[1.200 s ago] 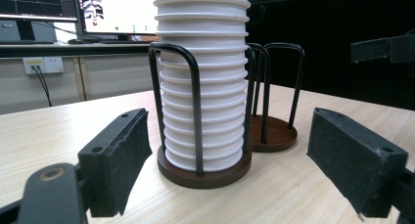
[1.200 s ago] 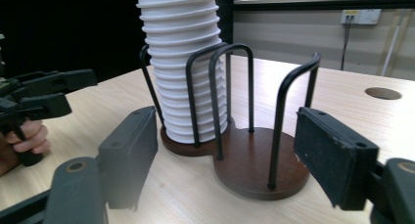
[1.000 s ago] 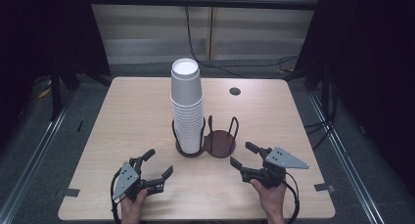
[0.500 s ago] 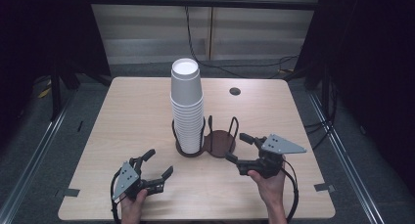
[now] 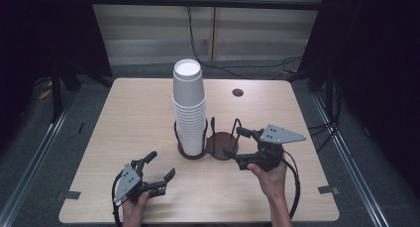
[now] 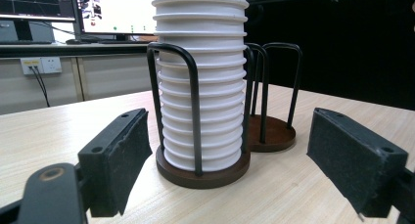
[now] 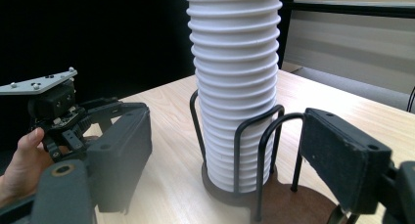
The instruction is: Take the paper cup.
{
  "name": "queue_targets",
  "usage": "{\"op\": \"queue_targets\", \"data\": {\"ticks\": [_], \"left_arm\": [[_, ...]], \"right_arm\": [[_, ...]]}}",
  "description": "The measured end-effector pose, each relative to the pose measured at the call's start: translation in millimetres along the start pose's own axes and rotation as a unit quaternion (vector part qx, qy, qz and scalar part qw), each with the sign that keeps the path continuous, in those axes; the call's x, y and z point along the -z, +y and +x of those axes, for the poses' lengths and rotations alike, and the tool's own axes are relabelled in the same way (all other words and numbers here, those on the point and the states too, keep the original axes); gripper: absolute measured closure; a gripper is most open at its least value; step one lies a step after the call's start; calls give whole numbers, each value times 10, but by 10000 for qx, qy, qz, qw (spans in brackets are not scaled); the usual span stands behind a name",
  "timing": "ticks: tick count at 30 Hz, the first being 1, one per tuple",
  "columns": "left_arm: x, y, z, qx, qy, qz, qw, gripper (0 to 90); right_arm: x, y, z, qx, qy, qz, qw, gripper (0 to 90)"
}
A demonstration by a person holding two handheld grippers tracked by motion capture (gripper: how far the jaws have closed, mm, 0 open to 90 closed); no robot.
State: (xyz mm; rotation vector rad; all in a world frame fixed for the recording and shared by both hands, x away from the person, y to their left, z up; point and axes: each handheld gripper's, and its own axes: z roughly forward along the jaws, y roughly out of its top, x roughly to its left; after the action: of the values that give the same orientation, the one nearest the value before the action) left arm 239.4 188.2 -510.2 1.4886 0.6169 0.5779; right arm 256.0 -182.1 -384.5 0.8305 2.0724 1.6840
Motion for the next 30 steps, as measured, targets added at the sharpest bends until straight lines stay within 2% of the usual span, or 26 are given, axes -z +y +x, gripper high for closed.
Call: {"op": "queue_targets", "data": {"ticks": [16, 30], "left_arm": [[0, 0, 0, 3, 5, -1, 10000, 158], [0, 0, 0, -1, 1, 1, 10000, 158]], "right_arm": [[-127, 320, -31, 242, 134, 157, 9995, 212], [-275, 607, -34, 391, 409, 330, 9979, 221]]}}
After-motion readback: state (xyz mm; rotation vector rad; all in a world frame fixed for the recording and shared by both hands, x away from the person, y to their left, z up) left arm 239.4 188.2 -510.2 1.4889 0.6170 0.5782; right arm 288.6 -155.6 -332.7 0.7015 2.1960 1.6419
